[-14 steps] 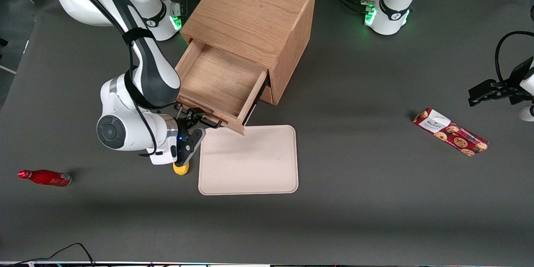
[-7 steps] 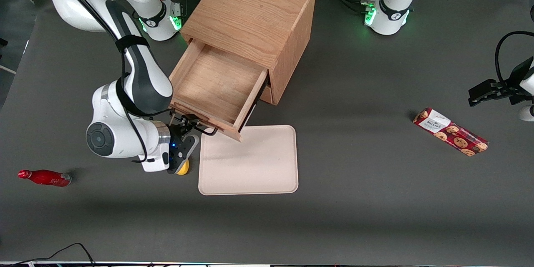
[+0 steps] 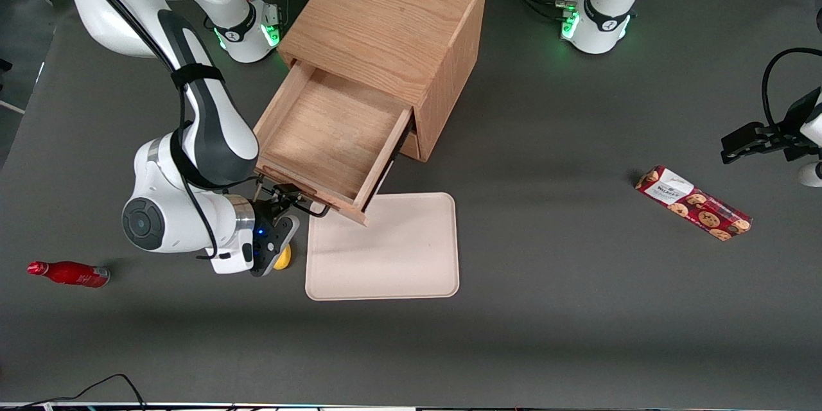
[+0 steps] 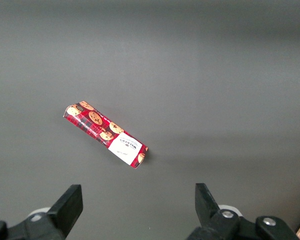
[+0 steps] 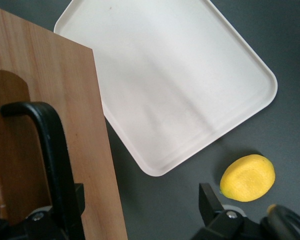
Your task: Open upper drawer
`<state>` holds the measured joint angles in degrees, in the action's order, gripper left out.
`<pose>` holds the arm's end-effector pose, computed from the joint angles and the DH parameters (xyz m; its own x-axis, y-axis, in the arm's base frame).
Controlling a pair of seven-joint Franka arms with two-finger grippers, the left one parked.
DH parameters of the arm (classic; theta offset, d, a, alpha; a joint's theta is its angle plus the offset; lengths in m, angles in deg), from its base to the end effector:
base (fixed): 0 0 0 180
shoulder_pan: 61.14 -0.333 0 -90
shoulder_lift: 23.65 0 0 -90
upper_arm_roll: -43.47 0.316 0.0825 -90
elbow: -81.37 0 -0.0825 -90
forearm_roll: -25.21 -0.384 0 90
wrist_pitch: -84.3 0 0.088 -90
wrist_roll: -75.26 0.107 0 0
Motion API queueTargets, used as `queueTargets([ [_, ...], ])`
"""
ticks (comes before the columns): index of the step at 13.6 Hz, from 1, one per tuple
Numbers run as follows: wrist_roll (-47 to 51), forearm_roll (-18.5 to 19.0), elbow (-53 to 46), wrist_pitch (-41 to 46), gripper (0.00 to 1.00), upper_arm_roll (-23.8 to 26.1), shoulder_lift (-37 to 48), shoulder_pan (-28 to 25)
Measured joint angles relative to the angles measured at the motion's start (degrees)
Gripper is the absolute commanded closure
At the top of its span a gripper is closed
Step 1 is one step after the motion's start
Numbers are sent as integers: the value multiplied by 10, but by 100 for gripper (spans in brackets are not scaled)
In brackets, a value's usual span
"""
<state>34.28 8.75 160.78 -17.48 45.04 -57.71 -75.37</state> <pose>0.6644 0.2099 0.3525 0.6245 0.7807 0.0208 0.7372 -0.5805 -0.3457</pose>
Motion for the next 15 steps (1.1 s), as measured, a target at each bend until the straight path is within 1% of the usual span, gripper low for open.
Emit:
queueTargets([
  [15, -36, 0, -39, 0, 0, 3, -25, 22],
])
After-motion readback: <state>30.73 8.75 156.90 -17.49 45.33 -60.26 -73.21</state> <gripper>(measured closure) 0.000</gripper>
